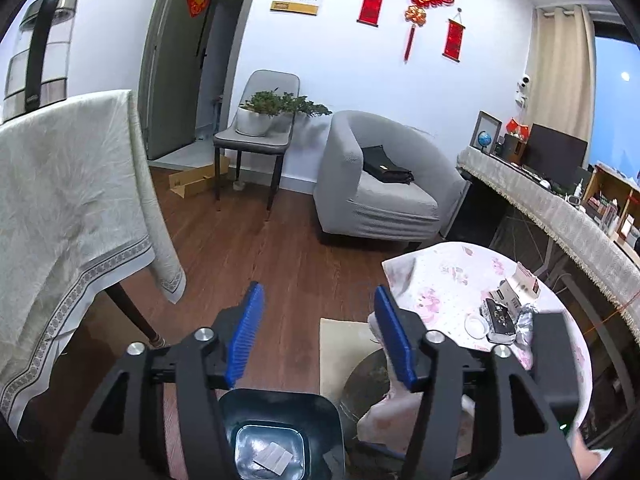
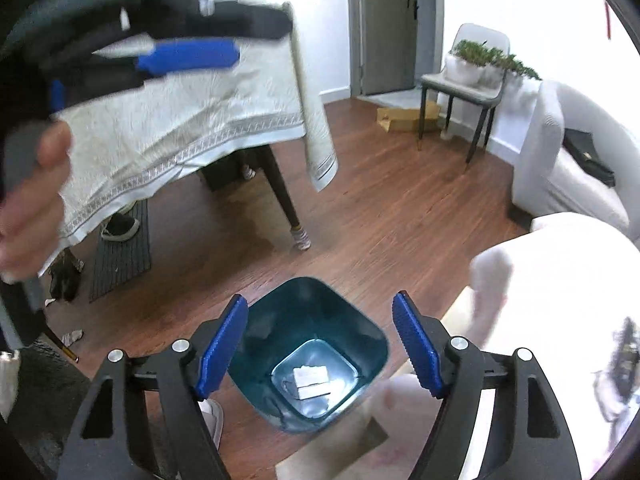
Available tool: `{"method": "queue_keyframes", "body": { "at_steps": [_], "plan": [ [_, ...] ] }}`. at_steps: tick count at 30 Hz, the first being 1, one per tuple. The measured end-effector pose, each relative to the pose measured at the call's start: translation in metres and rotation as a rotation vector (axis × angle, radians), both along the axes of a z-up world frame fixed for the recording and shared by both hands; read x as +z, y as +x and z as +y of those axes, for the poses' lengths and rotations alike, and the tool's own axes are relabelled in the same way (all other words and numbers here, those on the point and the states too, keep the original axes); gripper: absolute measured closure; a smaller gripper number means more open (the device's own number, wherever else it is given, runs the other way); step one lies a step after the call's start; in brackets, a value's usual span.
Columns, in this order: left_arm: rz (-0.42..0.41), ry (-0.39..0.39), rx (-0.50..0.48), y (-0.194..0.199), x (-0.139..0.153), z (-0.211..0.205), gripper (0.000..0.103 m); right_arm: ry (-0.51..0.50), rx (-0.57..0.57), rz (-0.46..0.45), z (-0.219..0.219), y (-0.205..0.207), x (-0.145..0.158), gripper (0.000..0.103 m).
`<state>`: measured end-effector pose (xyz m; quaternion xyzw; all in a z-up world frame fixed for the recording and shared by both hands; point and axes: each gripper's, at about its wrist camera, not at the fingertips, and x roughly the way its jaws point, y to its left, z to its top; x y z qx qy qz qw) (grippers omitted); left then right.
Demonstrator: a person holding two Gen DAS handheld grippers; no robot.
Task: Collect trash
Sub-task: 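Move both tools back over the table toward the remaining trash, then grasp the crumpled paper ball with the right tool while the left tool grasps the clear plastic lid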
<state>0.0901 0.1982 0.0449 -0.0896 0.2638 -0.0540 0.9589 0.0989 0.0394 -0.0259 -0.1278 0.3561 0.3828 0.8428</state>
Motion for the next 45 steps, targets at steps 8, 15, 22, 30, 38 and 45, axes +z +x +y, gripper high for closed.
{"method": "queue_keyframes", "body": {
  "at_steps": [8,15,22,30,38,45],
  "plan": [
    [-0.006,0.008,-0.051,0.008,-0.001,-0.038,0.033,0.022,-0.100,-0.063,-0.059,0.007,0.024,0.027],
    [0.010,0.025,-0.108,0.018,-0.012,-0.076,0.026,0.035,-0.196,-0.095,-0.113,0.015,0.033,0.027],
    [0.048,0.055,-0.178,0.035,-0.032,-0.120,0.025,0.034,-0.295,-0.115,-0.164,0.016,0.034,0.027],
    [0.093,0.054,-0.248,0.053,-0.051,-0.158,0.025,0.040,-0.403,-0.116,-0.212,0.020,0.031,0.027],
    [0.159,0.173,-0.338,0.068,-0.081,-0.200,0.029,0.028,-0.504,-0.053,-0.243,0.033,0.018,0.030],
    [0.192,0.205,-0.369,0.078,-0.097,-0.217,0.034,0.041,-0.518,0.014,-0.244,0.039,0.007,0.035]
  ]
}}
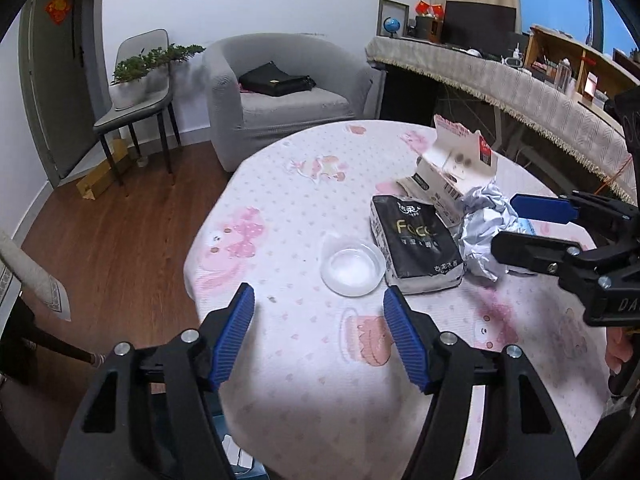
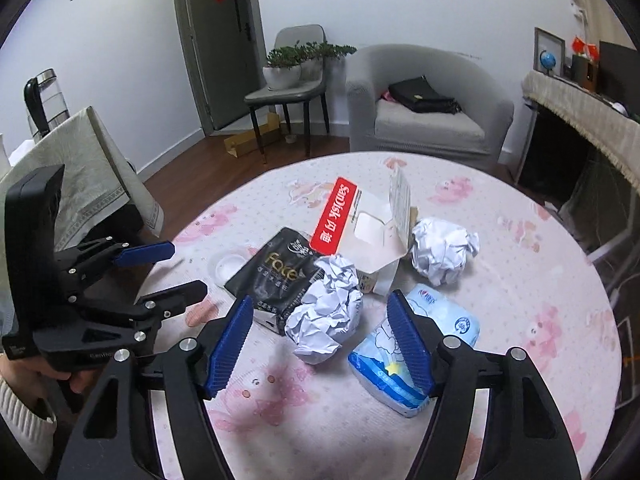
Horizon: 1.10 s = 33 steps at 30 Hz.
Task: Collect trash
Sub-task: 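Grasp the crumpled paper ball with the right tool while the left tool grasps the clear plastic lid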
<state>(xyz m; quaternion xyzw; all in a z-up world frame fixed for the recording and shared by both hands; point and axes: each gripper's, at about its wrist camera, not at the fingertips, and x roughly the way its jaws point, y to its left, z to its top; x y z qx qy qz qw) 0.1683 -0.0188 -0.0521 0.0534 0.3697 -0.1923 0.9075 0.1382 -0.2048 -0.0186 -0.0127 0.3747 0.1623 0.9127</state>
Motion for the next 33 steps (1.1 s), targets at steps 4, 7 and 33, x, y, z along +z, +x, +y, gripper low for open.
{"method": "queue_keyframes", "body": {
  "at_steps": [4,7,33],
  "plan": [
    [0.007,0.008,0.002,0.005,-0.003,-0.004,0.034,0.013,-0.008,0.021,0.003,0.007,-0.003,0.042],
    [0.016,0.008,0.006,0.010,-0.006,-0.006,0.034,0.018,-0.017,0.033,0.004,0.012,-0.005,0.046],
    [0.020,-0.030,-0.004,0.022,-0.006,-0.016,0.061,0.018,-0.026,0.060,0.003,0.017,-0.008,0.067]
  ]
}}
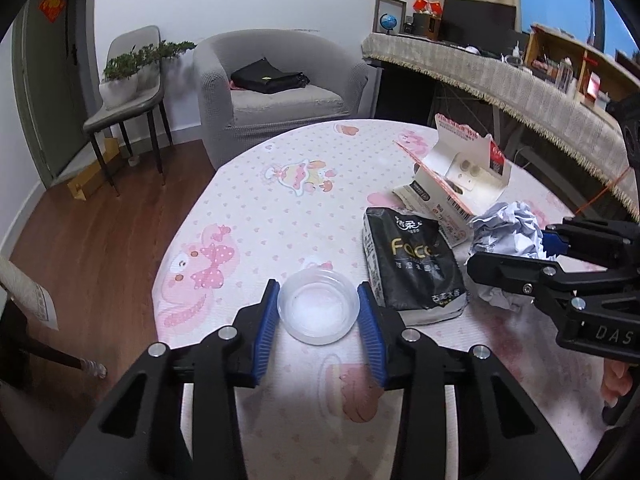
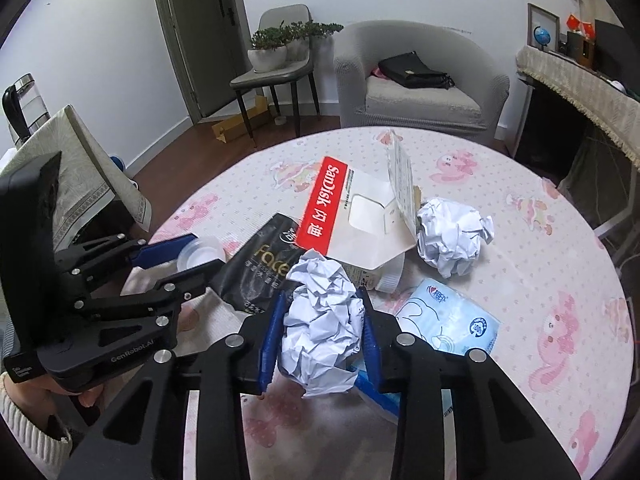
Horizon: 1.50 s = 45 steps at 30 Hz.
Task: Collect trash
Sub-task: 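Grasp the crumpled paper ball with the right tool while the left tool grasps the clear plastic lid, then carry both items to the teal bin while the left tool opens to drop the lid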
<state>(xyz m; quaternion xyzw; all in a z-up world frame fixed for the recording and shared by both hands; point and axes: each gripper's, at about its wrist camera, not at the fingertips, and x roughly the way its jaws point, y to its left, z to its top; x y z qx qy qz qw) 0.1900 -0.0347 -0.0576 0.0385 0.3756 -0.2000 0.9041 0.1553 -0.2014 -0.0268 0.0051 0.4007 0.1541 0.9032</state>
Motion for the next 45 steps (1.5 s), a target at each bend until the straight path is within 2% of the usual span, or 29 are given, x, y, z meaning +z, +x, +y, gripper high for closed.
{"method": "queue_keyframes", "body": {
  "at_steps": [3,12,26,38,45],
  "plan": [
    [0.004,-0.027,0.017,-0.003,0.003,0.005,0.061,0.004,0.016,-0.021,0.003,-0.006,0.007,0.067],
    [-0.002,-0.042,0.084,-0.017,0.011,0.033,0.061,0.019,0.060,-0.041,0.021,-0.018,0.013,0.067],
    [-0.018,-0.013,0.209,-0.045,0.019,0.093,0.061,0.035,0.147,-0.077,0.075,-0.033,0.025,0.067],
    [0.037,0.036,0.298,-0.064,-0.003,0.169,0.061,0.048,0.272,-0.083,0.155,-0.033,0.027,0.067],
    [0.112,0.065,0.327,-0.072,-0.033,0.199,0.061,0.016,0.327,-0.075,0.195,-0.032,0.017,0.067]
  ]
}}
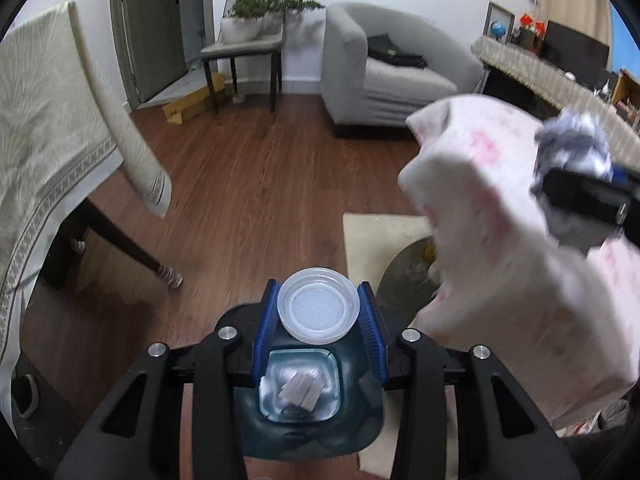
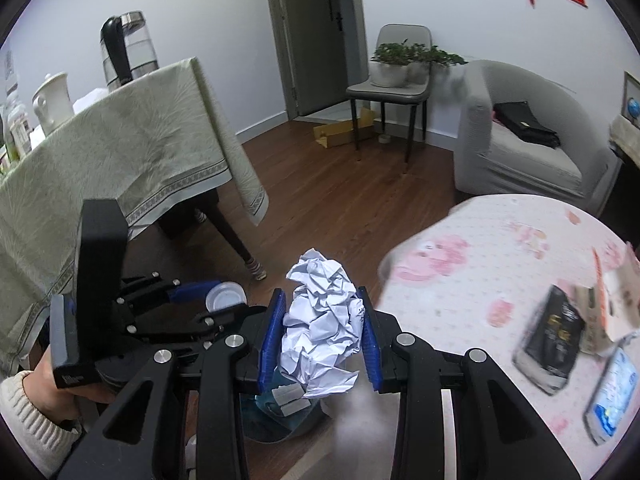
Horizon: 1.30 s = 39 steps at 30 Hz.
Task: Collect trash
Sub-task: 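Carry both items to the teal bin while the left tool opens to drop the lid, then open the right tool over the teal bin to drop the paper ball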
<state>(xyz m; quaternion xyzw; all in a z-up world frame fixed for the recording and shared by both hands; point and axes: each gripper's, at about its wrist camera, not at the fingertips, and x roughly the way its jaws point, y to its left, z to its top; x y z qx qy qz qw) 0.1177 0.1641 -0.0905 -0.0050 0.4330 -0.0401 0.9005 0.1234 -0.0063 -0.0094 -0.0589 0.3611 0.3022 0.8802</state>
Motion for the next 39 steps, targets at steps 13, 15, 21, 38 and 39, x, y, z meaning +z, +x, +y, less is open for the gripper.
{"method": "queue_keyframes", "body": {
  "at_steps": [13,15,21,38,39],
  "plan": [
    [0.220,0.012,-0.017,-0.002,-0.069,0.014,0.060,-0.004,0.030,0.049,0.036,0.014,-0.019,0.067],
    [0.234,0.019,-0.019,-0.002,-0.075,0.018,0.056,-0.006,0.037,0.051,0.041,0.015,-0.021,0.067],
    [0.254,0.003,-0.018,-0.001,-0.076,0.030,0.036,-0.016,0.043,0.078,0.052,0.024,-0.031,0.067],
    [0.076,-0.081,0.088,-0.004,-0.013,0.084,0.032,-0.077,0.090,0.194,0.089,0.038,-0.083,0.067],
    [0.060,-0.085,0.093,-0.006,-0.009,0.088,0.032,-0.083,0.094,0.201,0.093,0.037,-0.087,0.067]
  ]
}}
